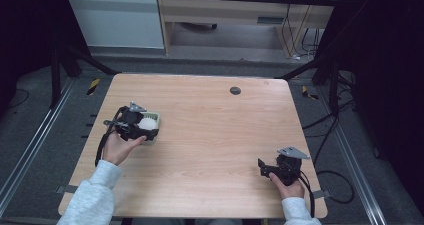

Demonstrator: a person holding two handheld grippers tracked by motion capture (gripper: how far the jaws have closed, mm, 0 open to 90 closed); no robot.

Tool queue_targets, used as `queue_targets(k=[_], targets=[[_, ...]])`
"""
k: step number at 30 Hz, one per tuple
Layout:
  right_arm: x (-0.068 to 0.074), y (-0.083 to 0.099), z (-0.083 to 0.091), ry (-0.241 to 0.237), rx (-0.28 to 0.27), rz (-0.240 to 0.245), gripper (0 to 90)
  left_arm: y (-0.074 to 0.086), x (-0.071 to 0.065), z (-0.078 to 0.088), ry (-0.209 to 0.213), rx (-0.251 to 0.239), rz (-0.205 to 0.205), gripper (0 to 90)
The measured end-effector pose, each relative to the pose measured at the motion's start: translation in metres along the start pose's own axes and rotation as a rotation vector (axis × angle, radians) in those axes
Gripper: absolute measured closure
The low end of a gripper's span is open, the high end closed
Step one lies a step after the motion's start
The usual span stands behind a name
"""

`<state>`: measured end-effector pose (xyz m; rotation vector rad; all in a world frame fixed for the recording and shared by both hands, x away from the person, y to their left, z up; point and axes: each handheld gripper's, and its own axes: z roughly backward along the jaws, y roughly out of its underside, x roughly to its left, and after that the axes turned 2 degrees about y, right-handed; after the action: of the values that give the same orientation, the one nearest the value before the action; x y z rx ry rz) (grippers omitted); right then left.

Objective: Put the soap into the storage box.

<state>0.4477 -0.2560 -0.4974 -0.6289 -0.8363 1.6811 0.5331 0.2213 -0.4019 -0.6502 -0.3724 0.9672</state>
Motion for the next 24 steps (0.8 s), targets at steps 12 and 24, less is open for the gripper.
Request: queue_targets(k=[12,24], targets=[[0.000,0.000,0.000,0.000,0.001,-0.001,4.7,-0.001,0.010,-0.010,-0.027,0.021,0.022,23.4],[0.000,0.000,-0.001,-0.002,0.003,-0.002,4.7,-0.002,0.018,-0.022,-0.034,0.037,0.046,23.4]])
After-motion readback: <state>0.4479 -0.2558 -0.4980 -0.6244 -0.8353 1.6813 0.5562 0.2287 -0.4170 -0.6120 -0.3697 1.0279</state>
